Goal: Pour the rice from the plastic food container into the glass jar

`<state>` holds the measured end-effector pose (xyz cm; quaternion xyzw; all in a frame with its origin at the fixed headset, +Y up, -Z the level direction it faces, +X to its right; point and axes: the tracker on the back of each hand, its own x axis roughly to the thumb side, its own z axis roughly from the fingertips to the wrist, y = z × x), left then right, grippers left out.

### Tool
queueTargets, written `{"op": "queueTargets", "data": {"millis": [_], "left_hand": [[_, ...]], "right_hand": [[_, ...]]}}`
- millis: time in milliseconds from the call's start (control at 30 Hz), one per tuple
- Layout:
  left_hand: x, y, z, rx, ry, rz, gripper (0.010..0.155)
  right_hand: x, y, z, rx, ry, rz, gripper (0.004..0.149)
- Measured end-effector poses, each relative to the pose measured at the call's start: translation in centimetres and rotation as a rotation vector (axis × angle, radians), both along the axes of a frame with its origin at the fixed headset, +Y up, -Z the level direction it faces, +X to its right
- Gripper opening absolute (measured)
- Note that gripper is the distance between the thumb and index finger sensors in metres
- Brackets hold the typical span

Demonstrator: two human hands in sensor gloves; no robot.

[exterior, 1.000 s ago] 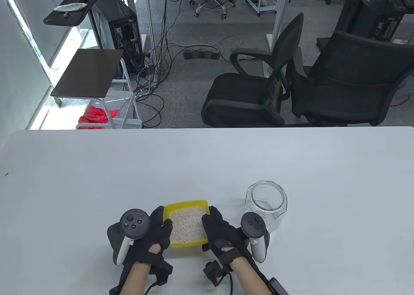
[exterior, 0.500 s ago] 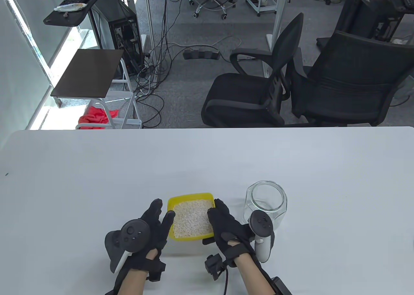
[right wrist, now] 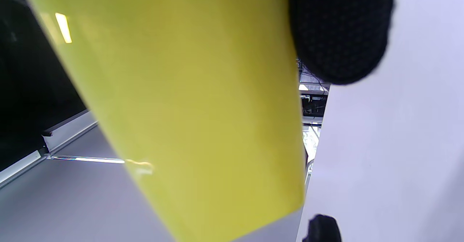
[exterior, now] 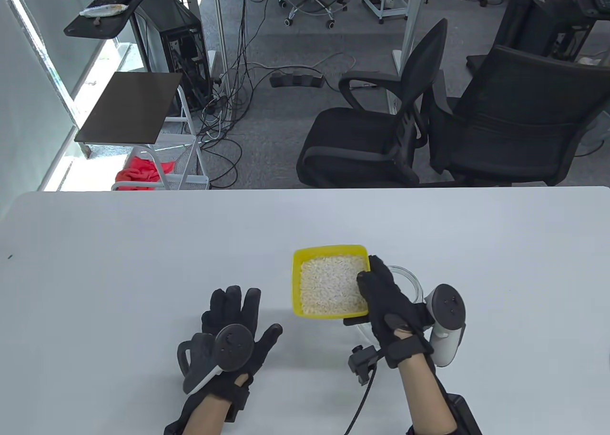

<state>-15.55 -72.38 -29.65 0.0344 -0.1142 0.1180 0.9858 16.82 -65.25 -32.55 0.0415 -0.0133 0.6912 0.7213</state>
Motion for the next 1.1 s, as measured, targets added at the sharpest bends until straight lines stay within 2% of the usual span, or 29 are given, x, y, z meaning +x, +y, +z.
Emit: {"op": "queueTargets", "data": {"millis": [100, 167, 267, 400, 567, 867, 1100], "left_hand": [[2.1, -1.6, 0.0, -0.059, -0.048, -0.153, 0.088], [2.5, -1.6, 0.1, -0.049, -0.048, -0.197, 0.090], [2.3, -1.3, 0.2, -0.050, -0.056, -0.141, 0.092], [2.1, -1.6, 0.2, -0.068, -0.061, -0.177, 0.094], [2.8, -3.0, 0.6, -0.127, -0.092, -0.219, 0.093], [2.7, -2.9, 1.1, -0.123, -0.105, -0.266, 0.094], [3.7, -2.9, 1.3, -0.130, -0.132, -0.311, 0.093]], "right_hand": [[3.3, 0.9, -0.8, 0.020, -0.049, -0.007, 0.087], [5.5, 0.6, -1.0, 0.020, -0.082, -0.040, 0.087], [8.4, -0.4, -1.5, 0.003, -0.136, -0.080, 0.088], [11.1, -0.9, -1.4, 0.008, -0.249, -0.008, 0.088], [12.6, -1.3, -1.3, 0.014, -0.336, 0.035, 0.087], [13.7, -0.7, -0.5, 0.085, -0.466, 0.109, 0.087], [13.7, -0.6, -0.3, 0.122, -0.503, 0.137, 0.086]]}}
